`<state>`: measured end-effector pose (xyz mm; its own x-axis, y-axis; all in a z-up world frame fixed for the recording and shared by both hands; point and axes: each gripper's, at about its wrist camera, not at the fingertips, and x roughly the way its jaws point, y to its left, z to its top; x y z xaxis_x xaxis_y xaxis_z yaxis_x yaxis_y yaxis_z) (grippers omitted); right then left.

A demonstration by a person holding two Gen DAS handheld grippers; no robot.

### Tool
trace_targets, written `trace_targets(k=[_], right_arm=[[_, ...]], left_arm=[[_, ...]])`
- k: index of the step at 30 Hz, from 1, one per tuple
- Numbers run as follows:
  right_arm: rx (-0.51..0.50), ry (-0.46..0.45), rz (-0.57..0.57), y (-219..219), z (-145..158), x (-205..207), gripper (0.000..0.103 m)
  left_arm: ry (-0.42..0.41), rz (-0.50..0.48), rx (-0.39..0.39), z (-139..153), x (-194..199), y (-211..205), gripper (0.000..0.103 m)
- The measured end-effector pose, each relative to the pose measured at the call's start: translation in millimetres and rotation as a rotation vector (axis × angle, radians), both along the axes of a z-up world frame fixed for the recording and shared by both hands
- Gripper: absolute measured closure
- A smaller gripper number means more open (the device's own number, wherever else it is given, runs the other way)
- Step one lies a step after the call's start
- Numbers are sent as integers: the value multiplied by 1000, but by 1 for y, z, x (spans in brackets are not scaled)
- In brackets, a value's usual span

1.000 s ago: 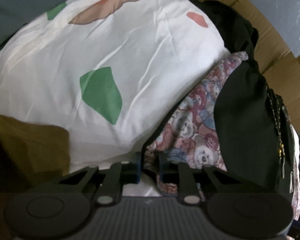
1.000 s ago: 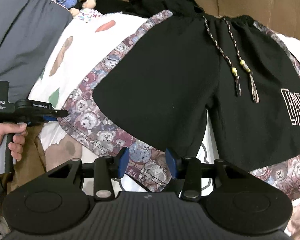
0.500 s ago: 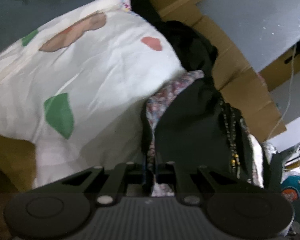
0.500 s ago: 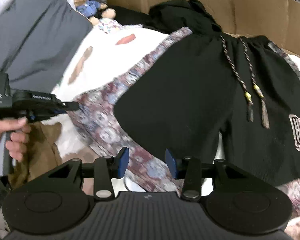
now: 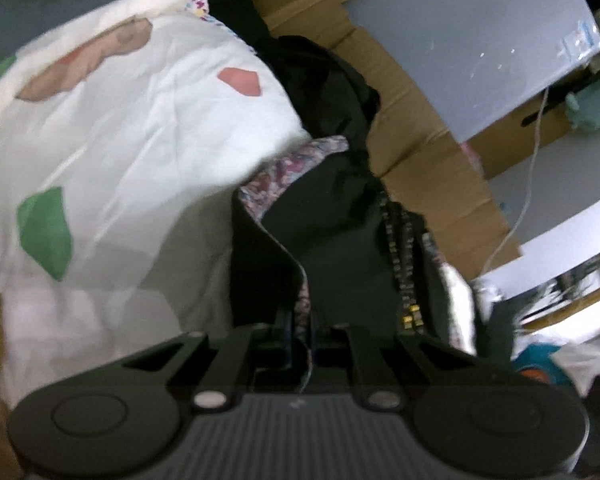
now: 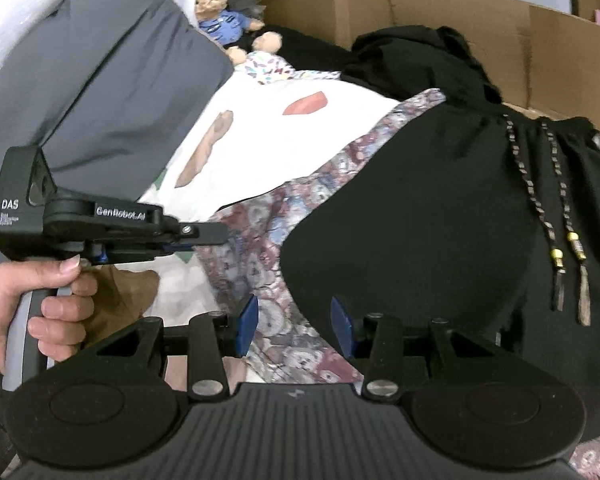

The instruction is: Fold clothes

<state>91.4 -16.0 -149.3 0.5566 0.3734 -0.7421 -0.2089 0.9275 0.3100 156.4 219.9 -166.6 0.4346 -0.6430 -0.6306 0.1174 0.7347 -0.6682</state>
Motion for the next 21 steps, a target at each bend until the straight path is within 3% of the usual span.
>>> trace_targets(k=[16, 21], right_arm=[[-93, -56, 107, 47, 4, 26, 58], [-136, -69, 66, 49, 8, 35, 58]], left_arm=[[1, -117, -114, 7, 9, -24, 94], [-11, -174, -134, 13, 8, -36, 94]])
